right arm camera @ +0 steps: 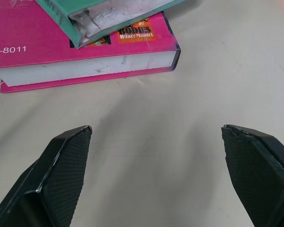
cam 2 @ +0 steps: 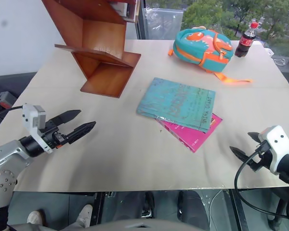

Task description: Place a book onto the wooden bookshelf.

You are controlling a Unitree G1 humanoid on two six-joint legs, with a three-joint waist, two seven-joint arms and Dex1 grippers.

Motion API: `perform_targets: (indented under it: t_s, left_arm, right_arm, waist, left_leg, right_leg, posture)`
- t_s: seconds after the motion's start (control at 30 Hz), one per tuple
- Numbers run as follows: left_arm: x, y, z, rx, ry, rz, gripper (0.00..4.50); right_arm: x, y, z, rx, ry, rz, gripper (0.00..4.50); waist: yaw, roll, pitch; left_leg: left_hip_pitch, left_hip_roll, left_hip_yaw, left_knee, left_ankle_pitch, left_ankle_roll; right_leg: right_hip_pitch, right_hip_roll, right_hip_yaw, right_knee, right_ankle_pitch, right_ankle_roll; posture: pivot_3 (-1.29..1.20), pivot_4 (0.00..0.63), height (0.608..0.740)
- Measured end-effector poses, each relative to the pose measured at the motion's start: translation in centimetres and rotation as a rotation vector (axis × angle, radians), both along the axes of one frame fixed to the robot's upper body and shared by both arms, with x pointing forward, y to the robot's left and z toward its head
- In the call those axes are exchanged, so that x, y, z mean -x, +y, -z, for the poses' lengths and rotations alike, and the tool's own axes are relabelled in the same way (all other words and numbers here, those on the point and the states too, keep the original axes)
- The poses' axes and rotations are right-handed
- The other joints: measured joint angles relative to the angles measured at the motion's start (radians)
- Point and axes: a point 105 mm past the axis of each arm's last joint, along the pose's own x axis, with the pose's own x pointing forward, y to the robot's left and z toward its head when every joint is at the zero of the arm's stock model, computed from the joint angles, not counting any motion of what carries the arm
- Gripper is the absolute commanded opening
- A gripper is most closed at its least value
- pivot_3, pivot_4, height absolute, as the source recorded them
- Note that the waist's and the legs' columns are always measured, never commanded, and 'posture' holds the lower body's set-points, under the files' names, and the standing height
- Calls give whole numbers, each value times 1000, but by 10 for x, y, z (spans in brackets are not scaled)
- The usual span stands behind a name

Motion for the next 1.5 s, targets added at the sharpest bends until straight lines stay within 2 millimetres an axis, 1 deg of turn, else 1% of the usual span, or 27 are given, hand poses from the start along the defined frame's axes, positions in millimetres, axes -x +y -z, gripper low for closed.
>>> perform_targets:
  t_s: [0.07, 0.1, 0.17, 0.23, 0.27, 0.3, 0.33, 0.37, 0.43, 0.47, 0.53, 0.6, 0.7, 0.73, 0.77, 0.83, 0.97, 1.0, 1.13, 1.2, 1.33, 1.5]
  left_arm:
    - [1, 0, 0, 3, 3, 2, 4500]
    - [3, 0, 2, 13, 13, 13, 4500]
    - [8, -4, 5, 29, 35, 45, 4500]
    - [14, -9, 8, 29, 53, 79, 4500]
    - [19, -13, 8, 31, 58, 107, 4500]
    - [21, -16, 8, 34, 57, 123, 4500]
    - [24, -19, 6, 40, 56, 147, 4500]
    - [26, -23, 6, 43, 56, 168, 4500]
    - [32, -31, 4, 54, 60, 213, 4500]
    - [34, -36, 4, 58, 61, 230, 4500]
    - [36, -42, 4, 65, 63, 250, 4500]
    - [35, -43, 6, 76, 68, 244, 4500]
    - [36, -42, 7, 95, 74, 230, 4500]
    - [36, -42, 8, 100, 76, 223, 4500]
    - [36, -42, 9, 102, 80, 217, 4500]
    - [39, -42, 11, 108, 89, 210, 4500]
    - [44, -39, 14, 122, 105, 172, 4500]
    - [44, -39, 15, 124, 109, 166, 4500]
    - [43, -38, 15, 135, 104, 148, 4500]
    - [41, -39, 12, 138, 94, 150, 4500]
    - [41, -40, 13, 142, 99, 157, 4500]
    - [36, -44, 10, 158, 94, 176, 4500]
  right_arm:
    - [-1, 1, -1, -1, -4, -3, 4487]
    - [-6, 3, -3, -5, -17, -11, 4487]
    - [-12, 4, -7, -11, -36, -16, 3952]
    - [-20, 6, -11, -31, -48, -19, 3174]
    - [-24, 8, -16, -47, -59, -28, 2581]
    - [-26, 9, -18, -49, -65, -30, 2212]
    - [-34, 9, -22, -57, -81, -27, 1723]
    - [-40, 10, -28, -58, -103, -23, 1130]
    - [-61, 13, -37, -50, -144, -13, 186]
    - [-75, 13, -40, -36, -159, 3, 29]
    - [-97, 15, -39, 9, -155, 26, 29]
    - [-109, 21, -28, 35, -117, 14, 29]
    - [-115, 36, -2, 67, -56, -56, 29]
    - [-116, 39, 1, 74, -58, -73, 29]
    - [-115, 41, -1, 82, -68, -92, 29]
    - [-112, 47, -2, 72, -69, -134, 29]
    - [-88, 70, -2, 14, -51, -242, 29]
    - [-83, 74, -1, 6, -48, -252, 29]
    - [-69, 94, 1, -39, -54, -273, 29]
    - [-65, 101, 0, -57, -59, -280, 29]
    - [-61, 106, -2, -61, -72, -293, 29]
    - [-48, 126, 2, -92, -65, -359, 29]
  waist:
    - [0, 0, 0]
    - [-2, 0, 0]
    - [-5, 0, 0]
    - [-5, -1, 1]
    - [-4, 0, 1]
    - [-3, 0, 1]
    - [-2, -1, 1]
    - [-2, 0, 1]
    - [-5, 0, 1]
    - [-8, 0, 1]
    - [-9, 0, 2]
    - [-6, -1, 2]
    - [-1, 0, 2]
    - [-1, 0, 2]
    - [-2, 0, 2]
    - [-3, -1, 2]
    - [-3, 0, 2]
    - [-2, 0, 3]
    - [-2, -1, 2]
    - [-2, -1, 2]
    - [-2, -1, 2]
    - [-2, -1, 2]
  left_leg:
    - [0, 0, 0, 0, 0, 0]
    - [0, 0, 0, 0, 0, 0]
    - [1, 0, 1, 0, 0, 0]
    - [1, 0, 1, 0, 0, 0]
    - [1, 0, 1, 0, 0, 0]
    - [1, 0, 1, 0, 0, 0]
    - [1, 0, 1, 0, 0, 0]
    - [0, 0, 1, 0, 0, 0]
    - [1, 0, 2, 1, 0, 0]
    - [1, 0, 2, 1, 0, 0]
    - [1, 0, 2, 1, 0, 0]
    - [0, 0, 0, 1, 0, 0]
    - [-1, 0, 0, 1, 0, 0]
    - [-1, 0, 1, 1, 0, 0]
    - [-1, -1, 1, 1, 0, 0]
    - [-1, -1, 1, 1, 0, 0]
    - [-1, 0, 0, 1, 0, -1]
    - [-1, 1, 0, 1, 0, -1]
    - [0, 0, 0, 2, 0, -1]
    - [0, 0, 0, 3, 0, -1]
    - [0, 0, 0, 3, 0, -1]
    - [0, 1, 0, 3, 0, -1]
  right_leg:
    - [0, 0, 0, 0, 0, 0]
    - [0, 0, 0, 0, 0, 0]
    - [0, 0, 0, 0, 0, 0]
    - [0, 0, 0, 0, 0, 0]
    - [0, 0, 0, 0, 0, 0]
    - [0, 0, 0, 0, 0, 0]
    - [0, 0, 1, 0, 0, 0]
    - [0, 0, 0, 0, 0, 0]
    - [0, 0, 0, 0, 0, 0]
    - [0, 0, 0, 1, 0, 0]
    - [0, 0, 0, 1, 0, 0]
    - [0, 1, 0, 1, 2, -4]
    - [0, 1, 0, 1, 4, -2]
    - [0, 1, -1, 1, 5, 0]
    - [0, 0, -2, 0, 5, 0]
    - [0, 0, -2, -1, 5, 1]
    - [0, 1, -3, 0, 3, 2]
    - [0, 1, -3, 0, 2, 4]
    - [0, 0, -3, 1, 0, 1]
    - [0, 0, -3, 1, 0, 1]
    - [0, 0, -3, 2, 0, 0]
    - [0, 1, -2, 2, 0, 0]
  posture:
    - [0, 150, 740]
    - [0, 150, 740]
    - [0, 150, 740]
    - [0, 150, 740]
    - [0, 150, 740]
    - [0, 150, 740]
    - [0, 150, 740]
    - [0, 150, 740]
    - [0, 150, 740]
    - [0, 150, 740]
    - [0, 150, 740]
    - [0, 150, 740]
    - [0, 150, 740]
    - [0, 150, 740]
    - [0, 150, 740]
    - [0, 150, 740]
    - [0, 150, 740]
    - [0, 150, 740]
    - [0, 150, 740]
    - [0, 150, 740]
    - [0, 150, 740]
    - [0, 150, 740]
